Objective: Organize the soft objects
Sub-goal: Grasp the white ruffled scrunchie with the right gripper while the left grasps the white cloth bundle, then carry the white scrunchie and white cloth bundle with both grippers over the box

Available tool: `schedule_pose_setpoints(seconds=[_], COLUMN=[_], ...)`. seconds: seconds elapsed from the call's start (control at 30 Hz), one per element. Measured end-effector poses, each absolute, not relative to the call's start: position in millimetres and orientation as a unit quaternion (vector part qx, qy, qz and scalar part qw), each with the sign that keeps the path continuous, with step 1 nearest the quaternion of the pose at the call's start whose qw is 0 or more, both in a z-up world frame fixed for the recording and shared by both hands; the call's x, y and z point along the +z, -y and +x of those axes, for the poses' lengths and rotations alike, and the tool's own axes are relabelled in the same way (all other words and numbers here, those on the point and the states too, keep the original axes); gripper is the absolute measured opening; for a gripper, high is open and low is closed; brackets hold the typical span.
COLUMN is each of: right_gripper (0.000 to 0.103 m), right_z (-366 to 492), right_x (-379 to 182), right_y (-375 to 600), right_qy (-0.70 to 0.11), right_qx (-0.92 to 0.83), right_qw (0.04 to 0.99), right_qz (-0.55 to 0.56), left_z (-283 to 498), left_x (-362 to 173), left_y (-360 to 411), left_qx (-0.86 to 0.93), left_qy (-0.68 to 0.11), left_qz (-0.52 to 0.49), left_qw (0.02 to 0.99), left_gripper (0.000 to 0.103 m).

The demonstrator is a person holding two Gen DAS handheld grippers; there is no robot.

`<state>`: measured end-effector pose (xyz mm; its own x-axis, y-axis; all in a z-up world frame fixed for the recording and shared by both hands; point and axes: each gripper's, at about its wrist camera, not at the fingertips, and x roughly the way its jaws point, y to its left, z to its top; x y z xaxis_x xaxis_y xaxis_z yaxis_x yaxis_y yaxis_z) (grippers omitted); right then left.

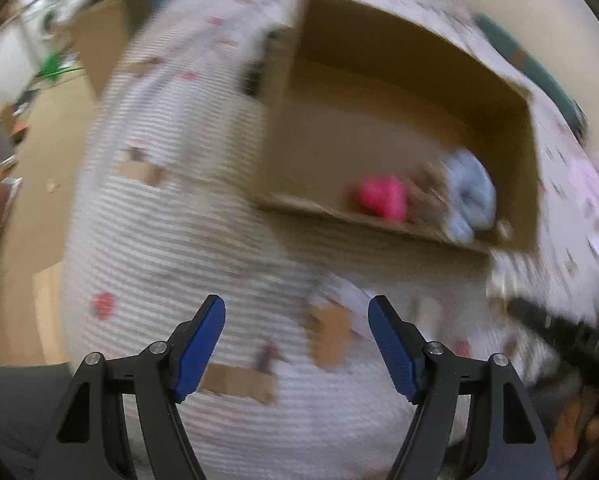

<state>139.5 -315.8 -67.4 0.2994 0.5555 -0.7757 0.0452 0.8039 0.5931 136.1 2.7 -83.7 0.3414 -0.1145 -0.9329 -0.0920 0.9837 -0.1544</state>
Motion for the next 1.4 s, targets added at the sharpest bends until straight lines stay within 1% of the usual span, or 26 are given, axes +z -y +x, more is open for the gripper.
schedule_pose_setpoints(seconds=[0.03,0.13,0.2,0.37,0.4,0.47,0.57,0.7,0.87,1.1,1.27,1.4], right_gripper=[0.022,0.022,0.022,0.022,0.022,0.022,0.022,0.022,0.022,0.022,0.022,0.022], right_z=[136,127,122,113,113,113,114,114,116,119,125,129], right_x=[-63,-58,-56,-56,-57,-59,-59,-58,-56,-51,-42,-19], right_y=[323,339,348,366,365,366,360,357,350,341,320,304], right_qy=[-0.562,-0.554,-0.552,-0.550,-0.551,-0.551,-0.551,-0.552,-0.551,-0.543,-0.535,-0.501], right_qx=[0.163,0.148,0.140,0.128,0.126,0.126,0.129,0.136,0.142,0.153,0.178,0.214], right_qw=[0.766,0.773,0.773,0.772,0.771,0.770,0.770,0.770,0.771,0.776,0.781,0.800], right_qz=[0.267,0.272,0.281,0.292,0.294,0.296,0.293,0.290,0.287,0.282,0.268,0.252], left_z=[136,134,136,143,143,142,138,136,144,145,145,150], left_x=[-89,-99,-106,-131,-138,-154,-153,-137,-107,-63,-31,-12], left_y=[13,46,67,110,115,121,121,112,87,67,39,19], left_qx=[-0.034,-0.073,-0.104,-0.107,-0.107,-0.107,-0.107,-0.095,-0.069,-0.046,-0.030,-0.018], left_qy=[-0.585,-0.600,-0.615,-0.640,-0.643,-0.653,-0.639,-0.627,-0.613,-0.580,-0.559,-0.542], left_qz=[-0.079,-0.060,-0.059,0.001,0.010,0.026,0.032,0.032,0.004,0.012,-0.005,-0.015], left_qw=[0.806,0.794,0.779,0.761,0.758,0.750,0.761,0.772,0.787,0.813,0.829,0.840], left_gripper=[0.071,0.067,0.048,0.048,0.043,0.023,0.022,0.022,0.022,0.022,0.022,0.022])
